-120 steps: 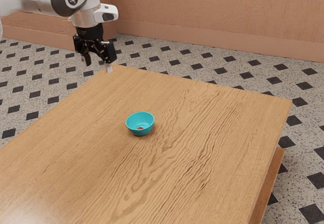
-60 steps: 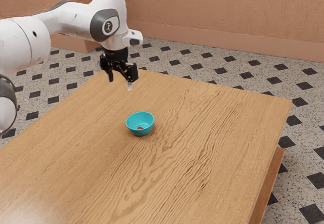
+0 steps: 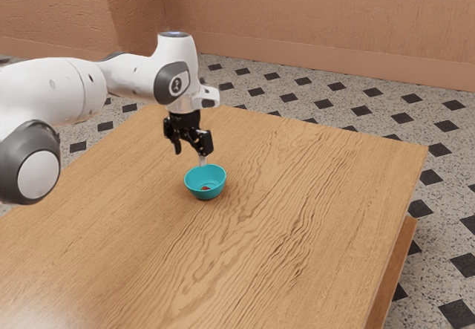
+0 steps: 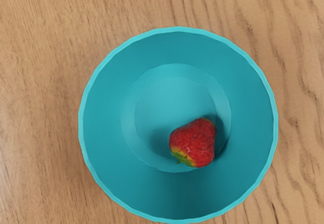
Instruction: Take strawberry from the bowl
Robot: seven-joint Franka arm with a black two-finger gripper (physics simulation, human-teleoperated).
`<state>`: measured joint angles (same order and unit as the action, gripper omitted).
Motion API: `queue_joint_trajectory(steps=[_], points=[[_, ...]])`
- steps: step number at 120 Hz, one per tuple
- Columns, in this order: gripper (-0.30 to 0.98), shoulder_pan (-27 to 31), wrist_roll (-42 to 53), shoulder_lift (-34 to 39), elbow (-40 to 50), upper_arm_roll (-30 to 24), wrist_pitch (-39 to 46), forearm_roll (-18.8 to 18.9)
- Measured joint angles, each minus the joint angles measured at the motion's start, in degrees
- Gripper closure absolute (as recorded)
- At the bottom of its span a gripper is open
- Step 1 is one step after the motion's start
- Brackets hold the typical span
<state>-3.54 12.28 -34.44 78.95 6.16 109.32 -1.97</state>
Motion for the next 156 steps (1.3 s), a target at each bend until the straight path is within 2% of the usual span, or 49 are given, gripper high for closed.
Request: queue_joint_trajectory(steps=[60,80,95,120,156], points=[[0.0,1.6,5.0,-5.9,-0.6,0.0,6.0,-1.3],[0.22,1.2,6.2,-6.3,-1.4,-0.2,6.7,-1.2],[0.31,1.2,6.8,-7.5,-1.7,-1.5,7.0,-1.3],[0.37,1.6,7.6,-9.4,-1.7,-3.1,8.0,-1.6],[0.39,2.4,8.5,-10.6,-1.4,-3.6,8.6,-4.8]])
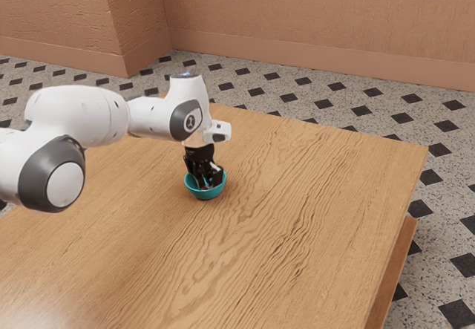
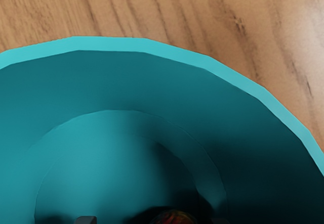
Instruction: Take strawberry from the bowl
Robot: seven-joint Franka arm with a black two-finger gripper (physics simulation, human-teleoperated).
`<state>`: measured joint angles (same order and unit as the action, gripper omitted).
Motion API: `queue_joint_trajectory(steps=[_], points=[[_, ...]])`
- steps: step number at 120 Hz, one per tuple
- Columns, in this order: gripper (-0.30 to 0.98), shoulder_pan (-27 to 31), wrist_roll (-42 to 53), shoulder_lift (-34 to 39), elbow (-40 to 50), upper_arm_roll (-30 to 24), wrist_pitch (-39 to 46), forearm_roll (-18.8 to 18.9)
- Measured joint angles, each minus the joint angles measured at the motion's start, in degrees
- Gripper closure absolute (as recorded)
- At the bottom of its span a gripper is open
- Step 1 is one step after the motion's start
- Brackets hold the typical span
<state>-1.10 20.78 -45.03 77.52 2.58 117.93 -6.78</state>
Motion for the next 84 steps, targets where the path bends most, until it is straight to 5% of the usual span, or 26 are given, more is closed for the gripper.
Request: queue_joint_trajectory(steps=[46,68,84], points=[[0.57,0.3,0.7,1.9,0.8,0.1,-0.3,-0.4],[0.62,1.2,0.6,9.2,3.2,0.2,-2.8,0.3],[0.64,-3.9,0.4,14.2,4.5,0.1,-4.2,0.4]])
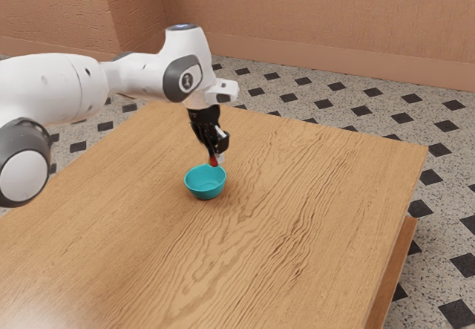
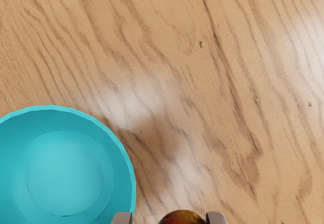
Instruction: Take strawberry from the bowl
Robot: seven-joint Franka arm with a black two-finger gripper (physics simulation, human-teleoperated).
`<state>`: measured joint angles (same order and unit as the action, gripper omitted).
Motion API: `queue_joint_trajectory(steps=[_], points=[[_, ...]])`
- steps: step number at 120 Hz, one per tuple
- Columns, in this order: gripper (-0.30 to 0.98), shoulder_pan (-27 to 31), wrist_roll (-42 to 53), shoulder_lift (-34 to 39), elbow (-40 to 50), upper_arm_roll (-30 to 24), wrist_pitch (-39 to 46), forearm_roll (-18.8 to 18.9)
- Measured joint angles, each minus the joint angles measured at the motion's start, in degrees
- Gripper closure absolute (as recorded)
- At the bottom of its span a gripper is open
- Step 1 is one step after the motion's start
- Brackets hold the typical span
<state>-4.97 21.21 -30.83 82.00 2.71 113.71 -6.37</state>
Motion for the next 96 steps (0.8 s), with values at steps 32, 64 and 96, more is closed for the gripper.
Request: queue_joint_trajectory(steps=[32,64,96], points=[[0.65,-7.4,-0.5,-1.9,-3.2,-0.2,-1.1,-0.5],[0.63,-7.6,-1.1,-9.7,-7.3,-1.7,0.0,-0.7],[0.19,-7.2,-1.6,-6.9,-6.0,-1.2,-0.3,-0.7]])
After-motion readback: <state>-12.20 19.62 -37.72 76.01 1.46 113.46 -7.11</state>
